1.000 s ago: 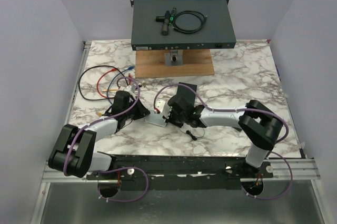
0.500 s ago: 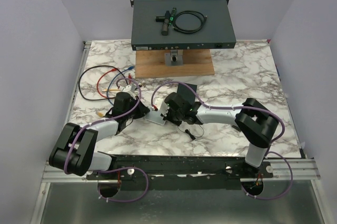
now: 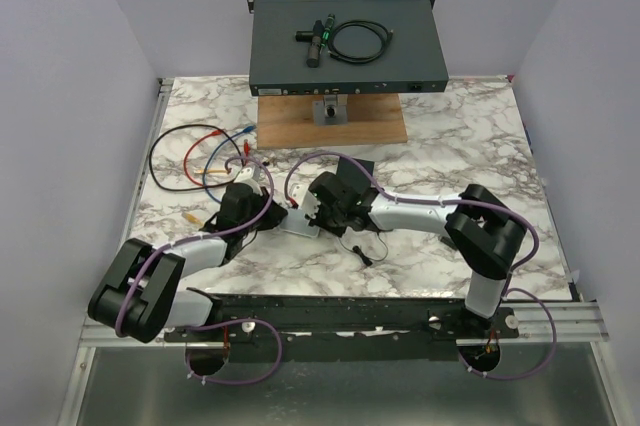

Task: Insert the plug into the switch port
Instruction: Insert the connector into the switch port.

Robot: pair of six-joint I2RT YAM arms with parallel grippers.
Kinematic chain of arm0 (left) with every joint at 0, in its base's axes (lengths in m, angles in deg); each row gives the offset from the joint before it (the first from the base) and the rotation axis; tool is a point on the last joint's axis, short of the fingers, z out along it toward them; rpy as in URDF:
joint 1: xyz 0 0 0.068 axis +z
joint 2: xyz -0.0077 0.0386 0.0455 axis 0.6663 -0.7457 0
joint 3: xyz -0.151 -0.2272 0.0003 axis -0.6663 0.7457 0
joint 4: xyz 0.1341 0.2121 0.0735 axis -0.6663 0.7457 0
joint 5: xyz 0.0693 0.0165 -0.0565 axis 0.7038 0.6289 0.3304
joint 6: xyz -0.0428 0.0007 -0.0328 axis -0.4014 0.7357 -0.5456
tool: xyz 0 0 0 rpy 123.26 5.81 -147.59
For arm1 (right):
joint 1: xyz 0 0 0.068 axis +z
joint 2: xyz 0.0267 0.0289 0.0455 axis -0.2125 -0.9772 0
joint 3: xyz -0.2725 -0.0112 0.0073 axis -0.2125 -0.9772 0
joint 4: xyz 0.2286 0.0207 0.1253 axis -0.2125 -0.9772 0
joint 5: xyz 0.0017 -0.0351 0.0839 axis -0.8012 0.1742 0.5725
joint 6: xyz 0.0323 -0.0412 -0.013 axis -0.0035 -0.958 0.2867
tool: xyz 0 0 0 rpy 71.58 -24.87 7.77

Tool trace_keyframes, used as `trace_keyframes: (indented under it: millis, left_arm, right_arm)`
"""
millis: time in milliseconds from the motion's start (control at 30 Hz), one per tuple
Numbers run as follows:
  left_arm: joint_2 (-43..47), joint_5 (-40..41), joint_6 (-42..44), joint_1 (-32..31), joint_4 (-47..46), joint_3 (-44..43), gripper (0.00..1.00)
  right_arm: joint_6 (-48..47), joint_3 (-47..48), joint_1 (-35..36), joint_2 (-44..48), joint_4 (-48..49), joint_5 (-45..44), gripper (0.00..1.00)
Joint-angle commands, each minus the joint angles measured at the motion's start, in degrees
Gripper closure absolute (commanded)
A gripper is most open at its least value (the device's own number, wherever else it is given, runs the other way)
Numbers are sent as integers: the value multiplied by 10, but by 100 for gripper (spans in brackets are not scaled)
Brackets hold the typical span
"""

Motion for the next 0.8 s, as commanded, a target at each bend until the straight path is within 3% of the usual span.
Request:
trace_keyframes:
  millis: [0, 433, 767]
  left_arm:
    - [-9, -158, -38, -67, 63, 27, 92]
    - [45, -142, -38, -91, 93, 24, 90]
    - [110, -62, -3, -91, 207, -3, 66]
  right_arm:
    - [4, 68, 11, -7, 181, 53, 99]
    - [-15, 39, 11, 11, 178, 98, 99]
    - [-42, -77, 10, 69, 140, 108, 99]
